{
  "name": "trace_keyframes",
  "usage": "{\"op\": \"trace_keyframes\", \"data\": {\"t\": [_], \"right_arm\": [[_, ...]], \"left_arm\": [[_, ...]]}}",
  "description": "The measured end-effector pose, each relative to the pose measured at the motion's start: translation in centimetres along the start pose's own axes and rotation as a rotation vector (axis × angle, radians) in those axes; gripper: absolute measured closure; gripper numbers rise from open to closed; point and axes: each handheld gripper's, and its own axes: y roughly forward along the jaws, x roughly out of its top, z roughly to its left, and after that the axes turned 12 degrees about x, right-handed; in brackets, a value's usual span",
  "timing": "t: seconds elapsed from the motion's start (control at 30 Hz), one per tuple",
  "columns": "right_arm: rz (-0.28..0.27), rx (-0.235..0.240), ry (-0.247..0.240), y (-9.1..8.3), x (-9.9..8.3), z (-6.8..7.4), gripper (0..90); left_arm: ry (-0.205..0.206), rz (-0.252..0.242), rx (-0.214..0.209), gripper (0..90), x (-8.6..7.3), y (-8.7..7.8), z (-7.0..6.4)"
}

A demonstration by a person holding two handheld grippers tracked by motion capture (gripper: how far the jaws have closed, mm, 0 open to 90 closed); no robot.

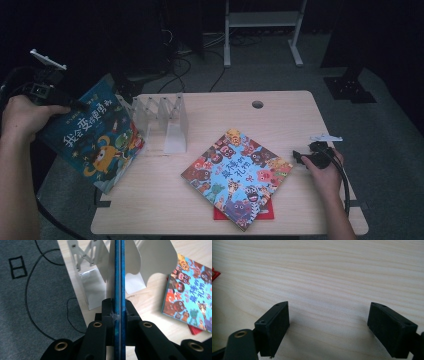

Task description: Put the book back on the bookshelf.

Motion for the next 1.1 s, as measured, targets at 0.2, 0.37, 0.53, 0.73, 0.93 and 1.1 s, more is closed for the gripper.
{"op": "trace_keyframes", "data": {"t": [0.2, 0.37, 0.53, 0.73, 0.93, 1.1], "right_arm": [[0.000, 0.000, 0.001, 0.0, 0.0, 0.0, 16.7], [0.000, 0.000, 0.000, 0.0, 0.0, 0.0, 16.7], [0.000, 0.000, -0.001, 0.0, 0.0, 0.0, 16.7], [0.000, 0.001, -0.003, 0.0, 0.0, 0.0, 16.7], [0.001, 0.002, 0.000, 0.0, 0.0, 0.0, 16.7], [0.000, 0.001, -0.004, 0.0, 0.0, -0.1, 16.7]], "left_arm": [[-0.061, -0.001, 0.051, 82.2, 1.1, 0.7, 0.1], [-0.096, -0.005, 0.085, 82.2, 2.2, 1.6, -0.1], [-0.140, 0.002, 0.085, 82.2, 3.1, 2.7, 0.3], [-0.205, 0.003, 0.094, 82.2, 3.6, 3.6, 1.2], [-0.252, -0.011, 0.114, 82.2, 3.8, 3.8, 1.9], [-0.251, -0.021, 0.129, 82.2, 4.0, 3.9, 1.7]]}}
